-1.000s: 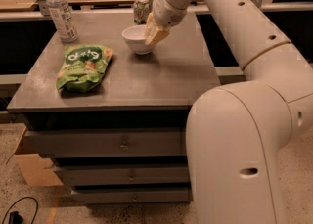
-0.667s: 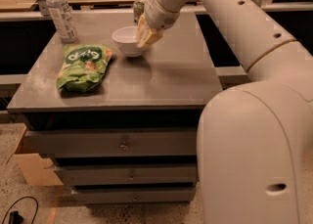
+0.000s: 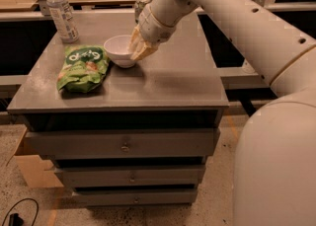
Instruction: Move white bowl near green rice chip bag
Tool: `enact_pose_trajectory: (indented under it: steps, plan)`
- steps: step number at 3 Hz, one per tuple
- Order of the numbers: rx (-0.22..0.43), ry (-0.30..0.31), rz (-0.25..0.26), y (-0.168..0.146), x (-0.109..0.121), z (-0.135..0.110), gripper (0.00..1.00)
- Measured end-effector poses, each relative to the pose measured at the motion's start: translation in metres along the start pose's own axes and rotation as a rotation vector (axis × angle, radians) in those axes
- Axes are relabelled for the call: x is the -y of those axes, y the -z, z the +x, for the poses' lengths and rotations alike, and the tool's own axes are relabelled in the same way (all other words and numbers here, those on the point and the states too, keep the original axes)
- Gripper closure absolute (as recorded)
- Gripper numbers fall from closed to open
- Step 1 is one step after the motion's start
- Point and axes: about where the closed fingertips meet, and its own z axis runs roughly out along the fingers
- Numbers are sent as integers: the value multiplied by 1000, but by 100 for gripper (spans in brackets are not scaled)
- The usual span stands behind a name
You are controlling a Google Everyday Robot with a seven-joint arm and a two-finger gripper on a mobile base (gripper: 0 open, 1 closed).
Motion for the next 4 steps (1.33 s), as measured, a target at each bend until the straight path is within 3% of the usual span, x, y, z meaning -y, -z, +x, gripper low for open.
enact_pose_trajectory:
  steps: [2,3,4]
  plan:
    - [2,-2,25,-10,-7,-15,28]
    - [-6,-4,74,-1,-1,-18,4]
    - [-23,-30,174,29,10,-17,0]
